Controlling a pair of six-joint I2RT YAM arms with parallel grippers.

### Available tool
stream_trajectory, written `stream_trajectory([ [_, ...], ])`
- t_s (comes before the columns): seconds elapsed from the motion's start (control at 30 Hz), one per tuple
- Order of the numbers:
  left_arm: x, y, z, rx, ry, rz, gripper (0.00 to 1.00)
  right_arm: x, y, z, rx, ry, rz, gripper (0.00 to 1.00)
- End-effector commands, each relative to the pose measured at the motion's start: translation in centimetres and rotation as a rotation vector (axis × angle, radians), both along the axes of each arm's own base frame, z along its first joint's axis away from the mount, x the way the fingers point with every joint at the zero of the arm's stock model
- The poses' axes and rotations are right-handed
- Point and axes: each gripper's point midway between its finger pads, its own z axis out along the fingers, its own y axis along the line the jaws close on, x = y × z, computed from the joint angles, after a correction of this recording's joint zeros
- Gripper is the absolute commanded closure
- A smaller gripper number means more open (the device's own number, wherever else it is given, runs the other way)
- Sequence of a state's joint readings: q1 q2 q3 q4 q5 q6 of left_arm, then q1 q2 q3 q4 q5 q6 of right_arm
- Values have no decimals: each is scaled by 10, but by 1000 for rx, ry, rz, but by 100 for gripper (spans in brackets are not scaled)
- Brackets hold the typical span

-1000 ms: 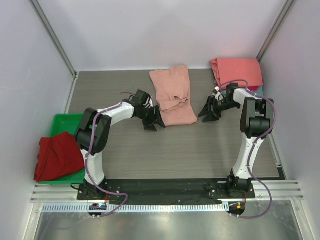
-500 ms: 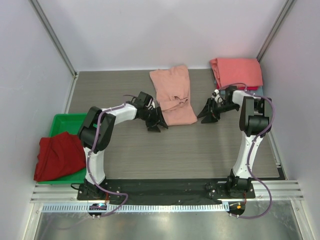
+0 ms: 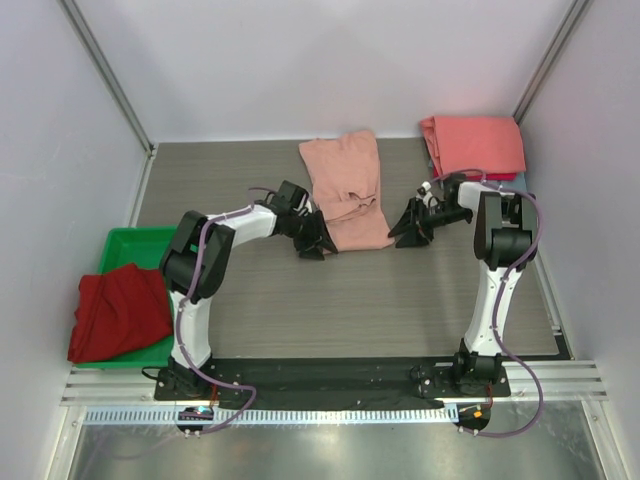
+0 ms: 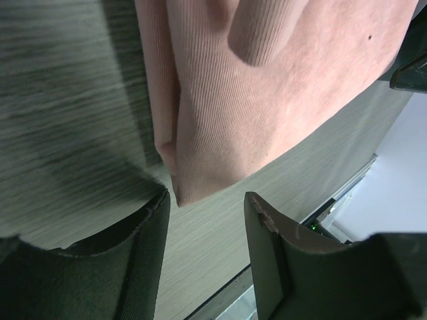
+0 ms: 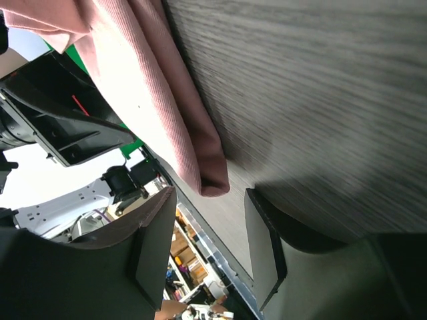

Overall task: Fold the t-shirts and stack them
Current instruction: Fold the tshirt

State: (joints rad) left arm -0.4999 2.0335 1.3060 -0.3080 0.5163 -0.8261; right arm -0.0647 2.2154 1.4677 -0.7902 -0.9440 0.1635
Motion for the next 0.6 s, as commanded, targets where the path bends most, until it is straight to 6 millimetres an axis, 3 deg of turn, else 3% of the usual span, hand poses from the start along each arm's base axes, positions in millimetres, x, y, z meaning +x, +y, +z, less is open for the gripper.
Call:
stream_trajectory([
  [0.0,14,0,-8,35,-45,15,50,9,2,-7,-23,-22,6,49],
  [0.23,26,1,-11,51,-61,31,64,14,13,-10,-12,-20,10,57],
  [0.37,27,4,-9,53,-64,41,82,11,25,-8,19,-8,14,67],
  [0.4,25,7,-10,57,-60,43,86,13,28,-5,28,-25,17,73],
  [0.43,25,10,-9,59,-62,49,94,12,29,-4,33,-24,15,76],
  [0.47,26,12,-1,55,-74,54,100,9,30,-2,50,-15,8,80],
  [0.53,26,21,11,48,-90,36,100,6,32,12,63,-31,0,88],
  [0.57,25,22,27,30,-123,13,100,-4,33,13,73,-12,-3,90],
])
